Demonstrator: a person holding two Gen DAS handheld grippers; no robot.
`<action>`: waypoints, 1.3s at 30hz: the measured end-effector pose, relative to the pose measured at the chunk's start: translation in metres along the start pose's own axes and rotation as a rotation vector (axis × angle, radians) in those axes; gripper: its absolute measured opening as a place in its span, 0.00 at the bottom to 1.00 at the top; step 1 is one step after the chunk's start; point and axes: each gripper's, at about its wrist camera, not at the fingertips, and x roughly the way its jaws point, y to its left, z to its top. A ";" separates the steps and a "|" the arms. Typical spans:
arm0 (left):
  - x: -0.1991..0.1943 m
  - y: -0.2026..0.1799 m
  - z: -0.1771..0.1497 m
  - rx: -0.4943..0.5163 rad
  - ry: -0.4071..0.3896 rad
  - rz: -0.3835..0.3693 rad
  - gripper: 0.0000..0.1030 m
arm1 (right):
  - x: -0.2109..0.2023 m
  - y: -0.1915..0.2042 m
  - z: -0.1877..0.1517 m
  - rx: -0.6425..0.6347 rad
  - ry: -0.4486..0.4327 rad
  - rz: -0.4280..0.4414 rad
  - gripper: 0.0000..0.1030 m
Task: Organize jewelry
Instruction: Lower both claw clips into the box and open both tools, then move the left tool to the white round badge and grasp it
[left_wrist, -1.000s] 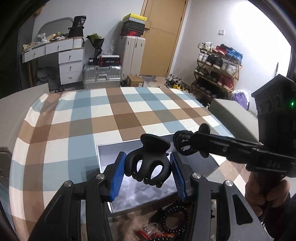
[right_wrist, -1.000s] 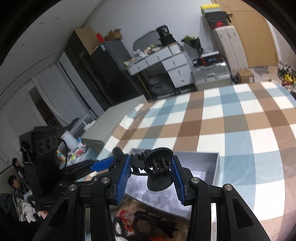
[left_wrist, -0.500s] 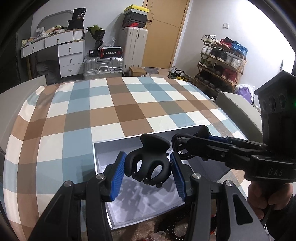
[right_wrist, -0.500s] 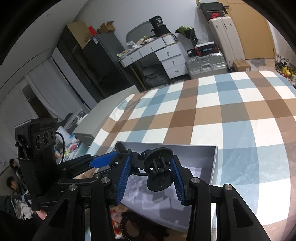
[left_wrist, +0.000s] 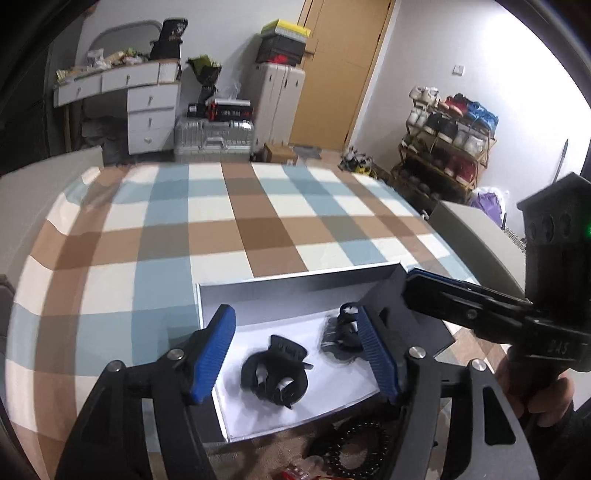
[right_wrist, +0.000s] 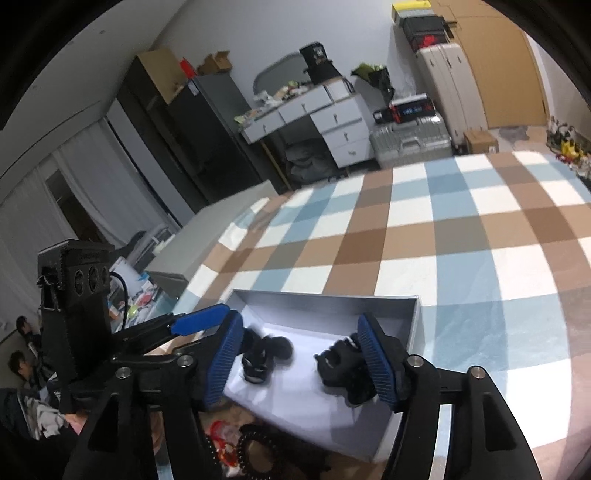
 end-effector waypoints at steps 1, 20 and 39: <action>-0.001 -0.001 0.001 0.006 -0.006 0.008 0.65 | -0.006 0.001 0.000 -0.002 -0.012 -0.002 0.69; -0.068 -0.026 -0.026 0.028 -0.177 0.150 0.82 | -0.086 0.050 -0.029 -0.146 -0.176 -0.101 1.00; -0.088 -0.041 -0.067 0.012 -0.150 0.199 0.85 | -0.125 0.081 -0.084 -0.240 -0.248 -0.224 1.00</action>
